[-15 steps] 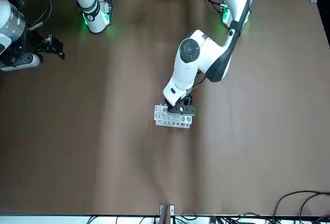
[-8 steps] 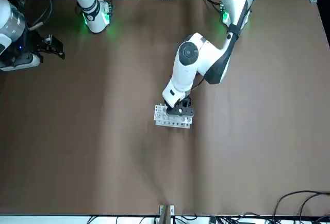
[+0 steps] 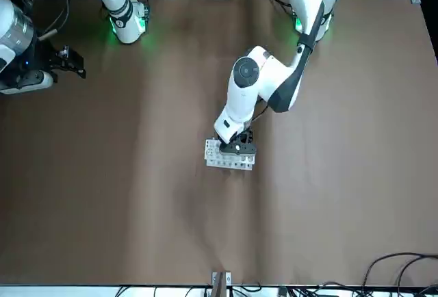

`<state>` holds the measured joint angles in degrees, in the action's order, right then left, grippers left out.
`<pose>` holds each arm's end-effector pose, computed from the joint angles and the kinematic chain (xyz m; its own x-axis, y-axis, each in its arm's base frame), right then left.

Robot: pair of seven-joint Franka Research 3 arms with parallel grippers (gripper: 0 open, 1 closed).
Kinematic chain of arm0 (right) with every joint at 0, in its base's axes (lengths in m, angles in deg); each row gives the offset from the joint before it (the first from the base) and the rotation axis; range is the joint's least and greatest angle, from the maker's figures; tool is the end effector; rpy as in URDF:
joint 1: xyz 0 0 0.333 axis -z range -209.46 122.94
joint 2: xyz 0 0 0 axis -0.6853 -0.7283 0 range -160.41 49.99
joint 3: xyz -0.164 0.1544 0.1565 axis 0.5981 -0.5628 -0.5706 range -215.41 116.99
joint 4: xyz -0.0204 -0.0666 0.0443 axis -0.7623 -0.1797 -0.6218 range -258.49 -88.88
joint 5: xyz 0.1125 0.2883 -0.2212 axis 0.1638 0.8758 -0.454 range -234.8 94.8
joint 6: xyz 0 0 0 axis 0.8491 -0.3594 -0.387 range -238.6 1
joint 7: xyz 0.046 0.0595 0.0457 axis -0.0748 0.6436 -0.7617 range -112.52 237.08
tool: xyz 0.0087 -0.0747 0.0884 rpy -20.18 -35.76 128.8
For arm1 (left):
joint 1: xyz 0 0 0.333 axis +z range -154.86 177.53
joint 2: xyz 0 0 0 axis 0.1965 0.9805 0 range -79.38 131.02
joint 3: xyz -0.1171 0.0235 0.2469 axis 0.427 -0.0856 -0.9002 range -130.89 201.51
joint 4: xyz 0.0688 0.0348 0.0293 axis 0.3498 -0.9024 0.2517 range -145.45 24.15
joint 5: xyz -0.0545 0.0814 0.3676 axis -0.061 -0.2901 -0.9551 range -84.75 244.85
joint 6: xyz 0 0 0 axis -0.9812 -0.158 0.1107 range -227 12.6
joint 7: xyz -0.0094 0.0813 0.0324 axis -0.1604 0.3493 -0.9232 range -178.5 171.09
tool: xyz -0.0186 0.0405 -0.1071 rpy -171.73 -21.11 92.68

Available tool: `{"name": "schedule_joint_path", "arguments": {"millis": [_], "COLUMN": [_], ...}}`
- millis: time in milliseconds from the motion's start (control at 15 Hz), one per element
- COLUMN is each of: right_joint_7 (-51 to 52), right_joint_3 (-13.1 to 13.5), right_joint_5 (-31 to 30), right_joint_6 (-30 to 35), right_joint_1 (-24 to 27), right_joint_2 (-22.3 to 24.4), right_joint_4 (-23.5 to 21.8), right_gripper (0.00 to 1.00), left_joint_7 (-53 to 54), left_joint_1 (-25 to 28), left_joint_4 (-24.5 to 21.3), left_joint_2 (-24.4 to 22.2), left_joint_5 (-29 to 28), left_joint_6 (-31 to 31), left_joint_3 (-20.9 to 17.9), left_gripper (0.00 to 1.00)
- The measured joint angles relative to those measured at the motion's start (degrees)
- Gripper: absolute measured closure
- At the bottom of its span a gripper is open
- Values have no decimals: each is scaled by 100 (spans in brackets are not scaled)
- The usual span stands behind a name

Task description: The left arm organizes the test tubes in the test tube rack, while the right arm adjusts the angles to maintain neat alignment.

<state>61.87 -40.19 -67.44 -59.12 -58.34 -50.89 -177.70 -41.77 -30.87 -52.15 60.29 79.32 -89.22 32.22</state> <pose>0.5073 0.0570 0.5627 0.9893 0.1031 -0.1035 0.0977 -0.9937 -0.0557 0.5371 -0.4439 0.3150 0.9872 -0.0311 0.1566 -0.0425 -0.9967 0.0696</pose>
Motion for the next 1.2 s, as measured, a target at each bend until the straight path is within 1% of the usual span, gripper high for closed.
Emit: {"name": "schedule_joint_path", "arguments": {"millis": [200, 267, 467, 600, 667, 800, 867, 1067, 1200], "right_joint_7": [0, 0, 0, 0, 0, 0, 4, 8, 8], "right_joint_3": [0, 0, 0, 0, -1, -6, -14, -39, -51], "right_joint_5": [0, 0, 0, 0, 0, 19, 54, 90, 98], "right_joint_6": [0, 0, 0, 0, 0, -5, -9, -10, -9], "right_joint_1": [0, 0, 0, 0, 0, -4, -19, -258, -495], "right_joint_2": [0, 0, 0, 0, 0, 0, 0, -1, -36], "right_joint_4": [0, 0, 0, 0, 1, 1, 0, -2, -18], "right_gripper": [0, 0, 0, 0, 0, 0, 0, 0, 0], "left_joint_7": [-1, -1, 0, 35, 60, 309, 546, 1382, 2070], "left_joint_1": [-38, -38, -35, -2, 43, 232, 368, 818, 1178], "left_joint_4": [0, 0, 21, 53, 61, 86, 94, 85, 75], "left_joint_2": [15, 15, 11, -58, -172, -553, -800, -1540, -1937], "left_joint_5": [0, 0, -2, -159, -281, -352, -351, -131, 88], "left_joint_6": [-8, -9, -30, -24, 72, 656, 1024, 2183, 2838], "left_joint_3": [-36, -42, -76, -99, -102, -102, -96, -76, -72], "left_gripper": [77, 73, 48, 31, 22, 3, 0, 0, 0]}}
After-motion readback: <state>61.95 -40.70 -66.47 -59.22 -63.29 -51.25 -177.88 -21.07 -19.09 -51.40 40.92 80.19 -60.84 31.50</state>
